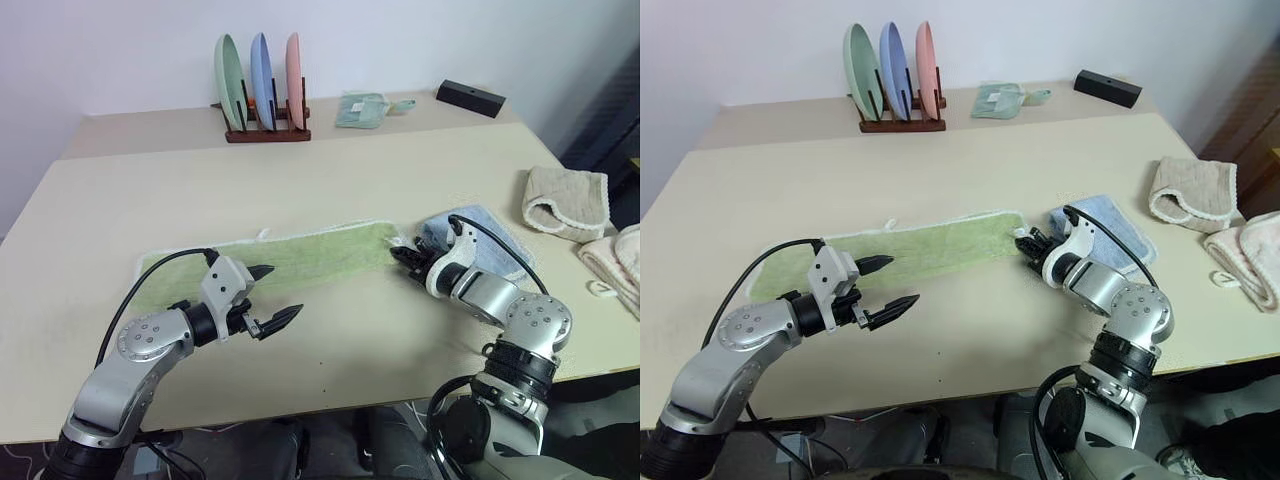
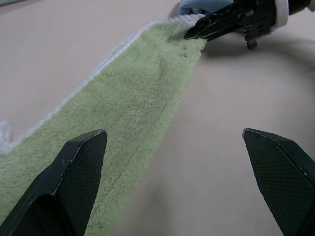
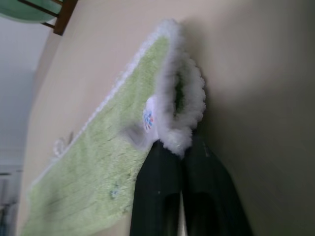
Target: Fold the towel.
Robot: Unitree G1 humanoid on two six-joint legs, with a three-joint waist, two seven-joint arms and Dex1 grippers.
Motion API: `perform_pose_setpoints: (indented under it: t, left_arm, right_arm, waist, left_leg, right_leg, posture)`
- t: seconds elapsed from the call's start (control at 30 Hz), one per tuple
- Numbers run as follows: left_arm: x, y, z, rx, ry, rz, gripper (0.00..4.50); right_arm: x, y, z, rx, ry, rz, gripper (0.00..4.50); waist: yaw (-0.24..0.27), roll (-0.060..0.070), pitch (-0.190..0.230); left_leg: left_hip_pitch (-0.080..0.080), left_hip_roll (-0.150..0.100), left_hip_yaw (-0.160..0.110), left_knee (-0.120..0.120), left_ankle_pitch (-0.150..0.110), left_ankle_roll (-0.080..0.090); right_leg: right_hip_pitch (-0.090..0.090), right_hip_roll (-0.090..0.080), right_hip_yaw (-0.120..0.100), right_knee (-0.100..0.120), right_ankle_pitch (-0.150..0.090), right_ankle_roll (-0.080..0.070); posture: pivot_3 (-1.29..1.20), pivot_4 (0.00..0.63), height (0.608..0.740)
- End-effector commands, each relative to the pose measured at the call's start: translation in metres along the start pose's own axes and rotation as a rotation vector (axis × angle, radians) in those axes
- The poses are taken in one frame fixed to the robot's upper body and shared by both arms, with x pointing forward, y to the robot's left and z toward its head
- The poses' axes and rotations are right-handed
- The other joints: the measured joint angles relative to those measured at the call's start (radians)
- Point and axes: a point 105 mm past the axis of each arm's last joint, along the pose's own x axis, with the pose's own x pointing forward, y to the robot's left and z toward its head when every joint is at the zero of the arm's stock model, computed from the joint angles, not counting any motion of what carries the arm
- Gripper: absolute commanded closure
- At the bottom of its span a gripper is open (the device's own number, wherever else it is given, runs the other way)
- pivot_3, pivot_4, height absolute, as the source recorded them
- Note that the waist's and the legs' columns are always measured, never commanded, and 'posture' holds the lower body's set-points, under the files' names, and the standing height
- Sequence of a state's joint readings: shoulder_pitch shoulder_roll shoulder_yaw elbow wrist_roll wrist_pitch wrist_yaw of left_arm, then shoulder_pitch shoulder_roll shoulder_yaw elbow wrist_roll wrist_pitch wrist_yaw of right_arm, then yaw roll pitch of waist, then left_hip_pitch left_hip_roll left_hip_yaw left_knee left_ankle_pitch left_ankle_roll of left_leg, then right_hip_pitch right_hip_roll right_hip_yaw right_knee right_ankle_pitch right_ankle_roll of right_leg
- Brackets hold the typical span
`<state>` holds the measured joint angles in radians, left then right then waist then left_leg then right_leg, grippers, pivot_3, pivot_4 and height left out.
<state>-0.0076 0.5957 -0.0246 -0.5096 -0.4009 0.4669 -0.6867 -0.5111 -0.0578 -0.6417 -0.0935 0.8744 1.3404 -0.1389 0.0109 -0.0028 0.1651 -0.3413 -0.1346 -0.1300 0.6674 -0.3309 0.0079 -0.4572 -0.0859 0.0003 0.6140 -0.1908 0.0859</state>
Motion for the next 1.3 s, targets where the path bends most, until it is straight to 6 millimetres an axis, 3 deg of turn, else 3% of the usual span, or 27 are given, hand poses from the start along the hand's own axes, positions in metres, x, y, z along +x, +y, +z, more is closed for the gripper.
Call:
perform_pose_setpoints:
  t: [0.03, 0.2, 0.37, 0.47, 0.53, 0.67, 0.73, 0.83, 0.9, 1.2, 1.3]
  left_arm:
    - [-0.002, 0.002, 0.009, 0.042, -0.032, 0.018, 0.0]
    - [-0.002, 0.007, 0.007, 0.041, -0.03, 0.029, 0.0]
    - [-0.001, 0.009, 0.005, 0.039, -0.03, 0.032, 0.0]
    - [0.001, 0.012, 0.005, 0.043, -0.032, 0.038, 0.0]
    - [-0.001, 0.019, 0.004, 0.048, -0.029, 0.058, 0.0]
    - [-0.003, 0.025, 0.003, 0.051, -0.023, 0.075, 0.0]
    - [-0.003, 0.026, 0.003, 0.056, -0.02, 0.077, 0.0]
    - [-0.01, 0.026, 0.002, 0.055, -0.014, 0.107, 0.0]
    - [-0.014, 0.026, 0.001, 0.05, -0.009, 0.126, 0.0]
    - [-0.032, 0.039, -0.007, 0.055, 0.035, 0.202, 0.0]
    - [-0.034, 0.043, -0.007, 0.059, 0.035, 0.214, 0.0]
  right_arm:
    - [-0.019, 0.011, 0.022, -0.17, -0.08, 0.005, 4.46]
    - [-0.046, 0.027, 0.032, -0.408, -0.086, 0.054, 4.46]
    - [-0.054, 0.055, 0.037, -0.631, -0.08, 0.141, 4.46]
    - [-0.051, 0.084, 0.02, -0.845, -0.011, 0.261, 4.46]
    - [-0.044, 0.103, -0.007, -1.037, 0.083, 0.372, 4.46]
    - [-0.025, 0.124, -0.031, -1.039, 0.144, 0.517, 4.46]
    - [-0.016, 0.127, -0.037, -1.033, 0.161, 0.537, 4.46]
    - [0.02, 0.13, -0.072, -1.035, 0.242, 0.55, 4.46]
    - [0.029, 0.127, -0.082, -1.035, 0.263, 0.543, 4.46]
    - [0.03, 0.124, -0.095, -1.075, 0.294, 0.572, 4.46]
    - [0.019, 0.132, -0.093, -1.102, 0.287, 0.643, 3.58]
  waist:
    - [0.002, 0.0, 0.0]
    - [0.0, 0.0, 0.0]
    - [-0.002, 0.0, 0.0]
    - [-0.002, 0.0, 0.001]
    - [-0.001, 0.0, 0.0]
    - [-0.001, -0.001, 0.0]
    - [0.001, -0.002, 0.0]
    - [-0.001, -0.003, 0.0]
    - [-0.005, -0.003, 0.0]
    - [0.0, -0.003, 0.0]
    - [0.0, -0.003, 0.0]
  left_leg:
    - [0.0, 0.0, 0.0, 0.0, 0.0, 0.0]
    - [-0.001, 0.0, 0.0, -0.001, 0.0, 0.0]
    - [-0.001, 0.001, 0.001, 0.0, 0.0, 0.001]
    - [-0.001, 0.001, 0.001, 0.0, 0.0, 0.001]
    - [-0.001, 0.001, 0.001, 0.0, 0.0, 0.001]
    - [-0.001, 0.002, 0.001, 0.0, 0.0, 0.0]
    - [-0.001, 0.002, 0.001, 0.0, 0.0, 0.0]
    - [-0.001, 0.002, 0.001, 0.0, 0.0, 0.001]
    - [-0.001, 0.002, 0.001, -0.001, -0.001, 0.0]
    - [-0.004, 0.003, 0.0, 0.0, -0.001, -0.001]
    - [-0.004, 0.003, 0.001, 0.0, -0.001, -0.001]
  right_leg:
    - [-0.001, 0.0, 0.0, 0.0, 0.0, 0.0]
    - [-0.001, 0.0, 0.0, -0.001, 0.0, 0.0]
    - [0.0, 0.0, 0.0, -0.001, 0.0, 0.0]
    - [-0.001, 0.001, 0.0, -0.001, 0.0, 0.0]
    - [-0.001, 0.001, 0.0, -0.001, 0.0, 0.0]
    - [-0.001, 0.001, -0.001, -0.002, 0.0, 0.0]
    - [-0.001, 0.001, 0.0, -0.002, 0.0, 0.0]
    - [-0.001, 0.001, -0.001, -0.003, 0.0, 0.0]
    - [-0.002, 0.002, 0.0, -0.002, 0.0, 0.0]
    - [-0.004, 0.003, 0.0, -0.003, 0.0, -0.001]
    - [-0.004, 0.003, 0.0, -0.002, 0.0, -0.001]
  posture:
    - [0.0, 0.15, 0.74]
    - [0.0, 0.15, 0.74]
    - [0.0, 0.15, 0.74]
    - [0.0, 0.15, 0.74]
    - [0.0, 0.15, 0.74]
    - [0.0, 0.15, 0.74]
    - [0.0, 0.15, 0.74]
    - [0.0, 0.15, 0.74]
    - [0.0, 0.15, 0.74]
    - [0.0, 0.15, 0.74]
    - [0.0, 0.15, 0.74]
